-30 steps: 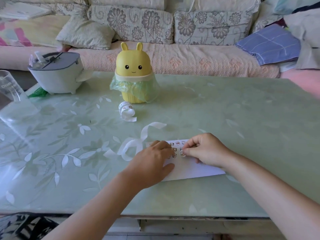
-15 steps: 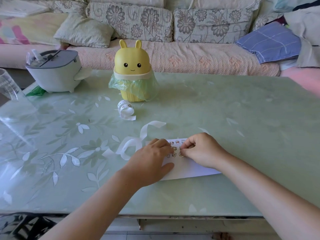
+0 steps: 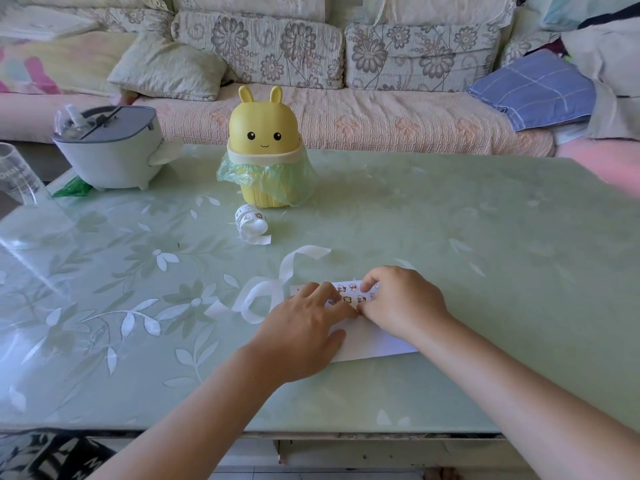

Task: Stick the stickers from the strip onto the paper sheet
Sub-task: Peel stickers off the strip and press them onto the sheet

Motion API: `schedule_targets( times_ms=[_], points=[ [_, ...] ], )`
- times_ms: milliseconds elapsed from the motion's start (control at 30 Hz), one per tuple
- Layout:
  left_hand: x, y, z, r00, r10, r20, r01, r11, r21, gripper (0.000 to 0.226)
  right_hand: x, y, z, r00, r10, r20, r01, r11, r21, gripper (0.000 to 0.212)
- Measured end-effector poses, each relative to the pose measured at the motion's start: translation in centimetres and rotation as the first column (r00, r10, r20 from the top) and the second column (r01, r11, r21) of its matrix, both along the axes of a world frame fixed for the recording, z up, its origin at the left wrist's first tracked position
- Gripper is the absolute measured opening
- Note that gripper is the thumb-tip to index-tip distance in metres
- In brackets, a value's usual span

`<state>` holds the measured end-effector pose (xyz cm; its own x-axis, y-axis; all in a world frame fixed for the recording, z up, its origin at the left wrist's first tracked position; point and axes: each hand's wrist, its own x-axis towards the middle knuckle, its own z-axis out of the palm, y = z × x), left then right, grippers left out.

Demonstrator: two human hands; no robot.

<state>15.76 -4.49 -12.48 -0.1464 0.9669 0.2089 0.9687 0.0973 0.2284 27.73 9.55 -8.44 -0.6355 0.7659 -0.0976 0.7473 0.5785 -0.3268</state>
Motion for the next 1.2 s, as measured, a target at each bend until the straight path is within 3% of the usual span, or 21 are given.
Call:
schedule_targets(
  times_ms=[133,233,400,533,733,933,1100,1200],
  points=[
    [0.3,0.1,0.0,0.999,0.028,-0.019,-0.028,1.0,-0.011,0.042,0.9,-0.1,0.0,1.0,-0.013,-0.01,0.014,0.995,0.099,0.024],
    [0.6,0.1,-0.2,0.998,0.043,-0.054,-0.043,0.999,0.0,0.046,2.0,0.3,-0.4,0.999,0.019,-0.047,-0.015,0.998,0.067,0.018],
    [1.5,0.0,-0.9,0.993,0.042,-0.11,-0.037,0.998,0.051,0.046,3.9,-0.3,-2.4,0.942,0.325,-0.079,-0.304,0.931,0.204,0.03],
    [1.8,-0.2,-1.1,0.992,0.045,-0.115,-0.039,0.998,0.058,0.049,5.2,-0.7,-3.4,0.897,0.438,0.062,-0.439,0.865,0.244,0.057],
    [2.2,-0.4,-0.8,0.99,0.095,-0.103,-0.098,0.995,-0.016,0.054,5.6,-0.4,-2.4,0.878,0.469,0.1,-0.479,0.858,0.185,0.065],
    [2.2,-0.4,-0.3,0.994,0.064,-0.086,-0.068,0.997,-0.044,0.048,5.8,0.3,-1.5,0.89,0.455,0.014,-0.452,0.88,0.145,0.035],
    [1.8,-0.4,-0.8,0.997,0.061,-0.048,-0.062,0.998,-0.022,0.047,5.5,0.0,-2.9,0.877,0.475,0.07,-0.478,0.85,0.223,0.059],
    [1.8,-0.5,-1.1,0.996,0.091,0.011,-0.091,0.996,0.017,0.044,5.8,0.1,-3.5,0.865,0.479,0.147,-0.5,0.806,0.318,0.056]
  ],
)
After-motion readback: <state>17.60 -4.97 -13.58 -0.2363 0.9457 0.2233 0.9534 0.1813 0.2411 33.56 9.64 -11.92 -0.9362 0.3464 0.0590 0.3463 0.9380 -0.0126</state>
